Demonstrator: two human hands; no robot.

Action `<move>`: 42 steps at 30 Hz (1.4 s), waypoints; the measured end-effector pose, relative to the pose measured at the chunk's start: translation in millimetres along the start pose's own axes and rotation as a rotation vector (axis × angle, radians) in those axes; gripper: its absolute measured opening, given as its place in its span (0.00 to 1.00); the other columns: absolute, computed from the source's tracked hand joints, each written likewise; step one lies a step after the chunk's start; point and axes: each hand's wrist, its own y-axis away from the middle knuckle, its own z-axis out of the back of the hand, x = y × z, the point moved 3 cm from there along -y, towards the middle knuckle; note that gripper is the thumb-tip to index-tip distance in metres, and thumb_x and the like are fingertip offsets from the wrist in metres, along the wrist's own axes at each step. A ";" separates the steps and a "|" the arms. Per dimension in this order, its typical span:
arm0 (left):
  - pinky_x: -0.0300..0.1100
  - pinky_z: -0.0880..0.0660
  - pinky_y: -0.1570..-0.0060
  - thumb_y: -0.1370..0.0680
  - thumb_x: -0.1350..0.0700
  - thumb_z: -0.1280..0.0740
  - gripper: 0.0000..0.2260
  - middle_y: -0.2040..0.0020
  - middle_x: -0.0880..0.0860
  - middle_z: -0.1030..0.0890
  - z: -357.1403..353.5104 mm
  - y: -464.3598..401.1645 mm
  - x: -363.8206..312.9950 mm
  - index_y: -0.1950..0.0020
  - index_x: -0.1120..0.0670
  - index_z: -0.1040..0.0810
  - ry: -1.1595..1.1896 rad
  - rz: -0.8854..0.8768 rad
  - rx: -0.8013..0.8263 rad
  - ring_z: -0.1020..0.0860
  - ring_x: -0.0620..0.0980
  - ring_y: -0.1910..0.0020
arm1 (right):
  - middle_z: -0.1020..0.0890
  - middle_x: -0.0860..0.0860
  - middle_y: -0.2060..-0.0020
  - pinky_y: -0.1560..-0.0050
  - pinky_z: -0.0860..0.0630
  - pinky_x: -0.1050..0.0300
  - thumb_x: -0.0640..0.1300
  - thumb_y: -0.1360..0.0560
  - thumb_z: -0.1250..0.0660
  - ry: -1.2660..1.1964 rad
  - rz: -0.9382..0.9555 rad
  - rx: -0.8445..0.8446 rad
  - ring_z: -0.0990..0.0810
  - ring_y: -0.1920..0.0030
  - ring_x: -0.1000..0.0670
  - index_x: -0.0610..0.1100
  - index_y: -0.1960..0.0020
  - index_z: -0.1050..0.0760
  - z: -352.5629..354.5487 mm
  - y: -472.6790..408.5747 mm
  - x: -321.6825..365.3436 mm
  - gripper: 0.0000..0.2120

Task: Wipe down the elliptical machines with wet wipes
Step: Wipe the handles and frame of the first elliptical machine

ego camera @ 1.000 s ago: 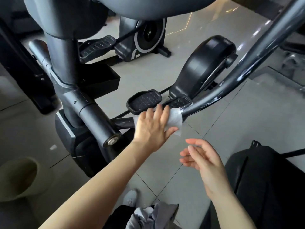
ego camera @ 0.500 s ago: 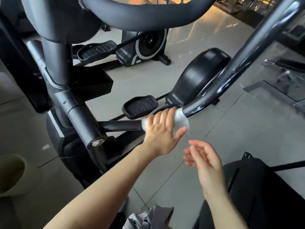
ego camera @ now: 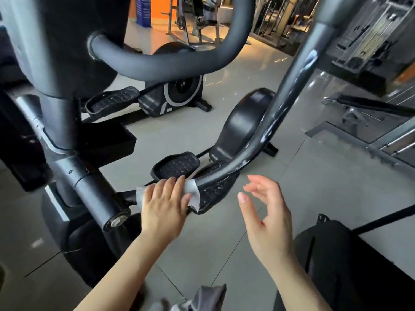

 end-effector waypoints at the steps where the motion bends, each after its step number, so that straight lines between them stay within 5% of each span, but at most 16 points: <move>1: 0.50 0.32 0.45 0.17 0.47 0.50 0.24 0.42 0.56 0.19 -2.3 -8.6 -15.0 0.33 0.60 0.25 0.068 -0.015 0.022 0.20 0.59 0.46 | 0.21 0.57 0.50 0.41 0.29 0.67 0.53 0.24 0.37 -0.014 -0.010 -0.006 0.21 0.44 0.55 0.52 0.39 0.29 1.4 1.1 0.0 0.15; 6: 0.44 0.41 0.34 0.20 0.35 0.60 0.35 0.25 0.54 0.32 15.0 -70.8 -116.1 0.22 0.57 0.40 0.641 0.047 0.019 0.32 0.52 0.28 | 0.21 0.59 0.49 0.41 0.28 0.66 0.55 0.26 0.36 -0.036 0.002 -0.102 0.21 0.41 0.55 0.68 0.40 0.34 27.2 1.2 0.4 0.16; 11: 0.33 0.51 0.28 0.17 0.47 0.49 0.29 0.22 0.43 0.48 57.0 -116.0 -152.7 0.20 0.56 0.54 0.996 -0.039 -0.120 0.49 0.36 0.24 | 0.21 0.60 0.48 0.41 0.28 0.66 0.55 0.26 0.36 0.038 -0.013 -0.159 0.22 0.41 0.57 0.58 0.38 0.30 44.0 1.8 -6.4 0.16; 13: 0.32 0.50 0.27 0.16 0.50 0.47 0.27 0.24 0.42 0.51 50.8 -112.3 -146.2 0.21 0.53 0.57 0.999 -0.164 -0.119 0.51 0.33 0.24 | 0.22 0.58 0.43 0.40 0.31 0.70 0.52 0.24 0.38 0.127 0.043 -0.176 0.25 0.39 0.61 0.52 0.36 0.29 45.6 -4.9 -2.6 0.17; 16: 0.32 0.42 0.30 0.16 0.52 0.46 0.26 0.23 0.45 0.46 21.4 -91.8 -118.8 0.20 0.56 0.50 0.812 -0.235 -0.115 0.41 0.43 0.24 | 0.25 0.51 0.36 0.35 0.36 0.70 0.49 0.21 0.40 0.227 0.155 -0.198 0.29 0.34 0.59 0.42 0.34 0.26 45.7 -32.1 13.2 0.19; 20: 0.36 0.42 0.31 0.16 0.49 0.50 0.26 0.23 0.54 0.39 -2.0 -63.5 -96.5 0.21 0.60 0.47 0.563 -0.267 -0.164 0.35 0.51 0.27 | 0.33 0.44 0.28 0.25 0.41 0.45 0.49 0.19 0.41 0.462 0.456 -0.239 0.37 0.26 0.44 0.38 0.29 0.31 50.2 -96.6 57.4 0.23; 24: 0.38 0.54 0.24 0.15 0.45 0.55 0.27 0.19 0.47 0.57 20.1 -77.7 -131.6 0.20 0.49 0.63 0.744 -0.246 -0.205 0.50 0.47 0.21 | 0.38 0.42 0.24 0.23 0.51 0.42 0.51 0.18 0.44 0.646 0.601 -0.280 0.44 0.23 0.42 0.39 0.24 0.37 63.2 -139.0 92.3 0.26; 28: 0.53 0.50 0.22 0.16 0.48 0.51 0.30 0.19 0.51 0.58 80.2 -133.7 -168.7 0.20 0.57 0.60 1.079 -0.242 -0.293 0.56 0.47 0.20 | 0.40 0.43 0.23 0.24 0.48 0.39 0.51 0.18 0.44 0.623 0.587 -0.251 0.45 0.22 0.45 0.40 0.23 0.39 79.0 -147.7 100.3 0.26; 31: 0.42 0.52 0.23 0.17 0.40 0.55 0.30 0.22 0.46 0.57 125.6 -166.2 -181.4 0.22 0.54 0.60 1.076 -0.203 -0.418 0.58 0.36 0.23 | 0.40 0.44 0.23 0.23 0.49 0.42 0.52 0.18 0.45 0.598 0.543 -0.248 0.46 0.22 0.48 0.41 0.23 0.39 92.3 -144.6 99.5 0.27; 34: 0.36 0.52 0.24 0.17 0.40 0.57 0.32 0.22 0.51 0.55 149.2 -178.0 -192.8 0.23 0.61 0.58 0.992 -0.252 -0.591 0.57 0.37 0.23 | 0.41 0.45 0.22 0.22 0.51 0.45 0.52 0.18 0.45 0.619 0.534 -0.238 0.47 0.21 0.50 0.40 0.23 0.40 99.8 -143.2 98.2 0.27; 39: 0.42 0.46 0.24 0.14 0.51 0.50 0.26 0.22 0.60 0.47 88.3 -155.6 -188.0 0.21 0.63 0.52 0.713 -0.243 -0.691 0.47 0.54 0.21 | 0.42 0.47 0.22 0.21 0.53 0.49 0.52 0.17 0.46 0.616 0.563 -0.200 0.48 0.21 0.52 0.41 0.22 0.41 105.0 -147.9 94.9 0.27; 42: 0.41 0.46 0.24 0.14 0.49 0.52 0.26 0.20 0.57 0.49 52.2 -128.2 -175.1 0.20 0.58 0.55 0.725 -0.242 -0.626 0.46 0.55 0.21 | 0.42 0.49 0.22 0.22 0.51 0.48 0.53 0.18 0.45 0.600 0.554 -0.185 0.48 0.22 0.55 0.43 0.22 0.41 106.1 -147.7 89.1 0.27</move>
